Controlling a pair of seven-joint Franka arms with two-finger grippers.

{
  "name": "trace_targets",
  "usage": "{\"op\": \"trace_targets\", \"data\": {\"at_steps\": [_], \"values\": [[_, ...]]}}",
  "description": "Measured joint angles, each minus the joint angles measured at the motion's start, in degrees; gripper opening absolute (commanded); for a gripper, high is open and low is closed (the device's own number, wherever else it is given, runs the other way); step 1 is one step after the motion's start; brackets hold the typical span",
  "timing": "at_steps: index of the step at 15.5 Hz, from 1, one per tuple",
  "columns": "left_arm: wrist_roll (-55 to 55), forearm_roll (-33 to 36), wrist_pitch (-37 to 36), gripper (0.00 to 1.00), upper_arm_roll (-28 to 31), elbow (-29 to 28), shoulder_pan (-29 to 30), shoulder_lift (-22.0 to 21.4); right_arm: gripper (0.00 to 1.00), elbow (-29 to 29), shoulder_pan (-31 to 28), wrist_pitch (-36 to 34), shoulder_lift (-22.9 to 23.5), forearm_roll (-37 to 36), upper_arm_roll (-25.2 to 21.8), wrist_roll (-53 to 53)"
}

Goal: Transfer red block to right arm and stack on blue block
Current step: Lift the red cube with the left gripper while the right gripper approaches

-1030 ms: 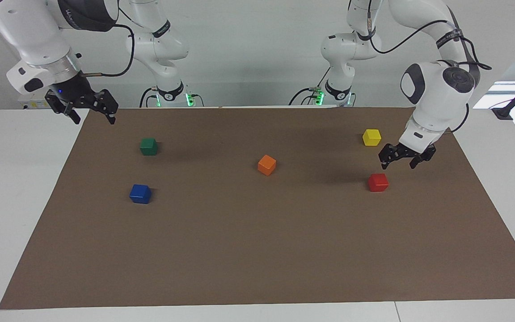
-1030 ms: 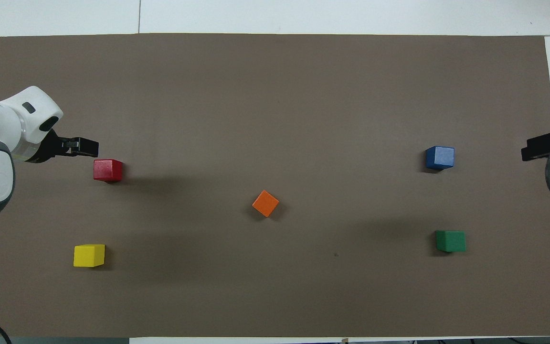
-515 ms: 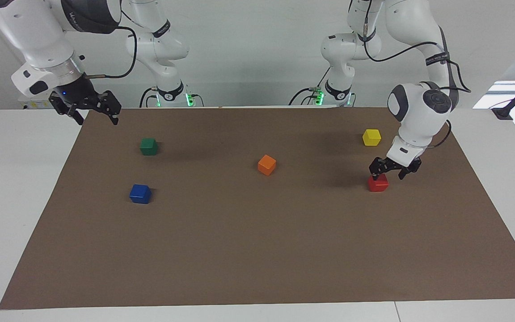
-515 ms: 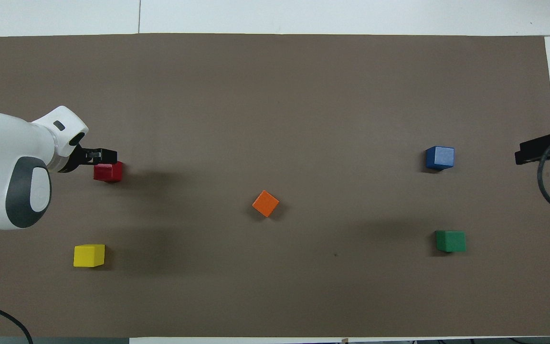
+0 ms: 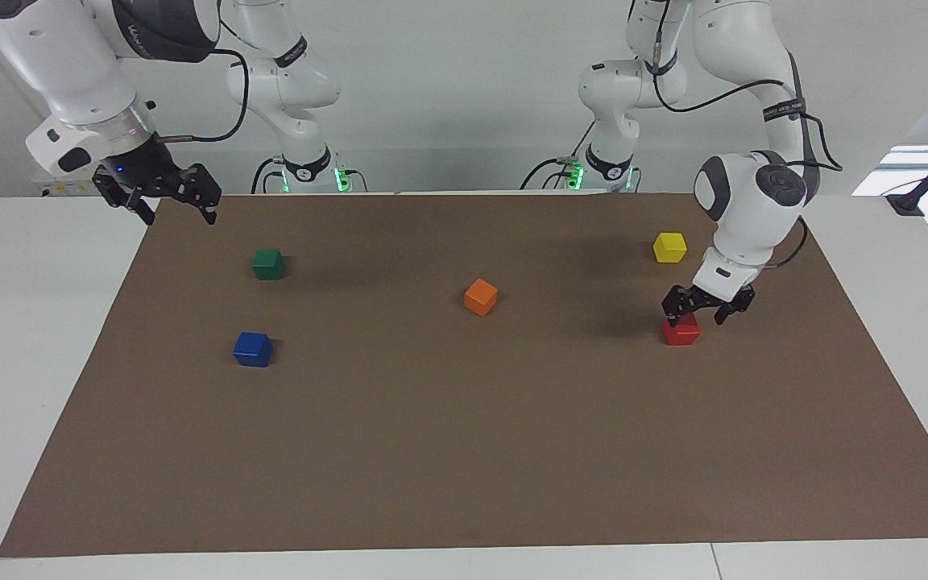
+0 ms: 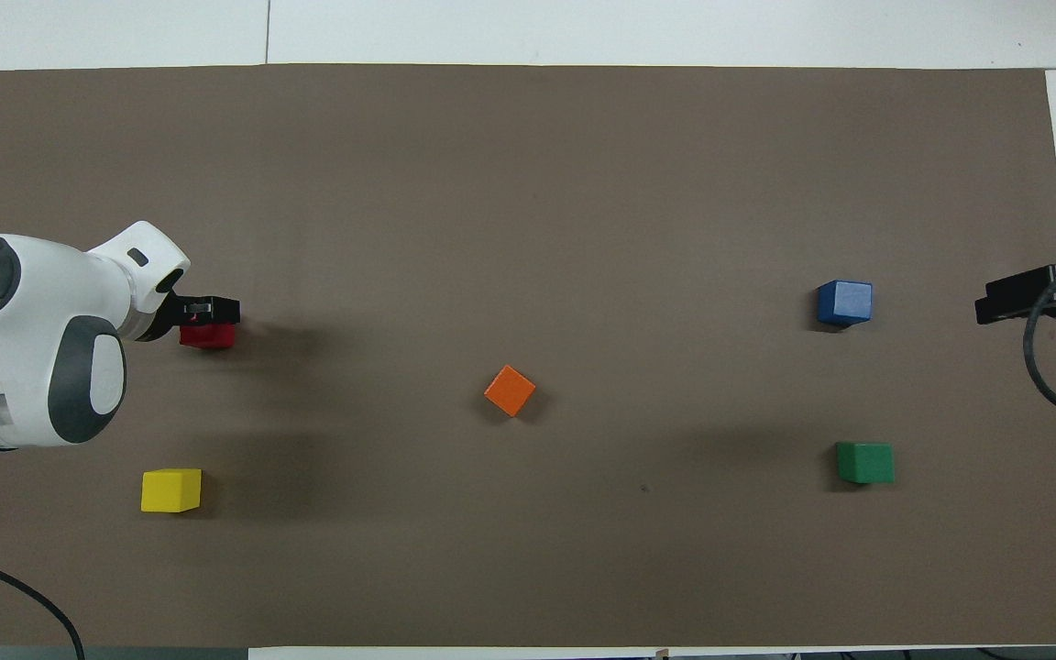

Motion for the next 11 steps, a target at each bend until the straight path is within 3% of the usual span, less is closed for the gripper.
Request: {"op": "trace_targets", "data": {"at_steps": [4,5,7,8,11], "values": [[-2.2,0.0,0.8,0.97,-0.2,0.0,-0.1,1.8,1.0,-1.4,0.1,0.7,0.0,6.2,0.0,-2.8],[-2.3,0.0,0.9,0.82,-0.3,0.0,-0.1,2.1,1.0,-1.8,0.1,1.5,0.1,8.9,0.0,-4.6],[-2.5,0.0,1.0,0.14,-0.4,0.0,-0.1,2.5,1.0,-3.4,-0.3,3.0,0.5,17.1,0.0,-9.0],[-2.6,0.0,0.8,0.0,-0.4,0.0,-0.1,2.5,1.0,-4.8,-0.7,4.2,0.8,21.5,0.0,-11.4],[-2.9,0.0,-2.3,0.0,-0.2,1.4,0.0,2.5,1.0,-8.5,-2.1,5.9,2.2,34.3,-0.2,-16.6]]}}
